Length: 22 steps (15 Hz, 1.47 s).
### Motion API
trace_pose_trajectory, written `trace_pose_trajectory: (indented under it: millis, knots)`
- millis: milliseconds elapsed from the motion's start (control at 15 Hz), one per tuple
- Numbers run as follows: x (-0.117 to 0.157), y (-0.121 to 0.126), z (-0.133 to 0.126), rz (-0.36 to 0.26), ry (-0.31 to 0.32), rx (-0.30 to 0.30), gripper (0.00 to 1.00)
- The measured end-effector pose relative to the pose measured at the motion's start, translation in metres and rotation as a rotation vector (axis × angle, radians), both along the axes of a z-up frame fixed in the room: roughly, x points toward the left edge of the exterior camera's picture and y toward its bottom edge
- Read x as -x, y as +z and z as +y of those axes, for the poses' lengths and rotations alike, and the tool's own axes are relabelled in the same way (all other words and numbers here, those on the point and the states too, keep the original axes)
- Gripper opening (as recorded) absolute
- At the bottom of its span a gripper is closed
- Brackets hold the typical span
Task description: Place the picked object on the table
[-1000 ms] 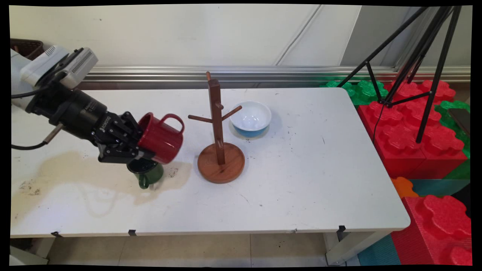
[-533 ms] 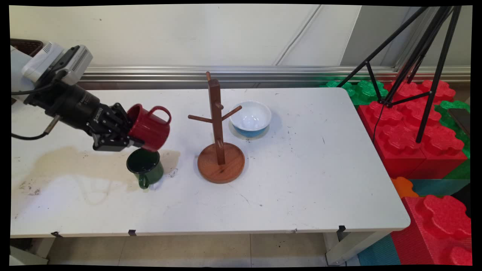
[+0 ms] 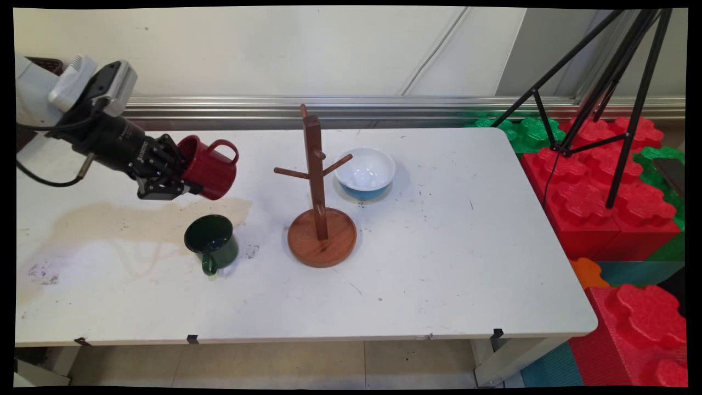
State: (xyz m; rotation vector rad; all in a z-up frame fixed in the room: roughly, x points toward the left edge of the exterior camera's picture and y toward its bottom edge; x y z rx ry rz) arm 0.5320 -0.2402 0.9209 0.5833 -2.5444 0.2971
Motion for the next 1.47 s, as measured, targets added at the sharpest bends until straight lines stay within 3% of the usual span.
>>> trace_pose_trajectory:
  millis: [533,1467]
  knots:
    - [-0.025,-0.024,-0.030,-0.081,-0.010,0.011,0.00]
    - [-0.037,-0.079,-0.047,-0.117,-0.013,-0.047,0.00]
